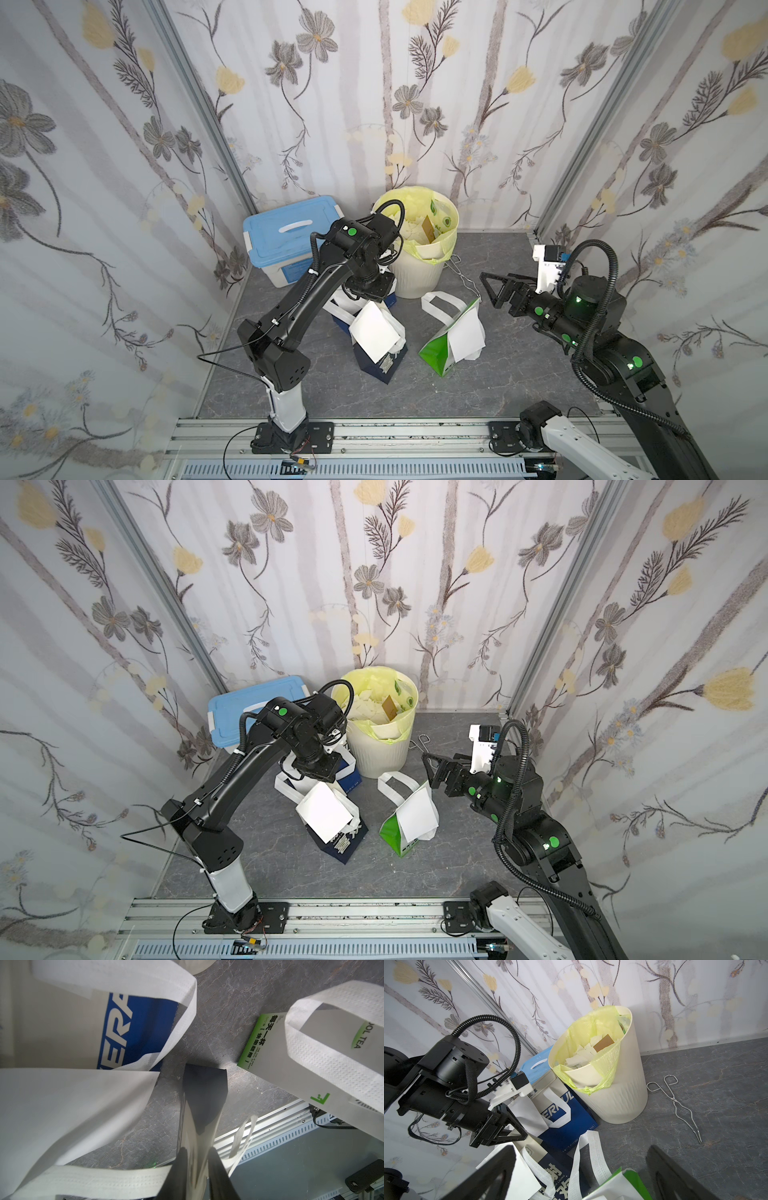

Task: Shred takeout receipts and throw away
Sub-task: Pick up the takeout bag at the center of the board.

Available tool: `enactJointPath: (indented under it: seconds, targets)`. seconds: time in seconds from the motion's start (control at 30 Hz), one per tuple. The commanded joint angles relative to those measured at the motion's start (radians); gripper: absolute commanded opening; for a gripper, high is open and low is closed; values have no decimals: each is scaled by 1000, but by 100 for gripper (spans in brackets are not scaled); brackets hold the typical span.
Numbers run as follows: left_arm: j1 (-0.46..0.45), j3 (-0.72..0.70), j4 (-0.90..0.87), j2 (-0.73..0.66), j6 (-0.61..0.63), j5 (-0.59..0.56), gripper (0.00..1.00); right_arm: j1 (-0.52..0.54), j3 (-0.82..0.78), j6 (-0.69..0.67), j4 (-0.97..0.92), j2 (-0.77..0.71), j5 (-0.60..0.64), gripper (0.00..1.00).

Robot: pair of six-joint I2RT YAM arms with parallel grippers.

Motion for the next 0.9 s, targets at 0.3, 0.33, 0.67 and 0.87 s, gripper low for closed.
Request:
enactJointPath:
  seconds: [0.3,0.33,0.67,0.87]
  targets:
    - [-7,-164,124,-175,-88,91,0,164,19,-82,57,68,-63,97]
    - [-6,-208,151,-212,-119,91,0,218,25,-115,61,85,-32,97]
    - [-8,-548,385,-581,-403,83,0,580,68,-162,108,264,-24,95]
    - [7,-594,336,-646,-600,12,0,791,-108,-655,234,164,386,96]
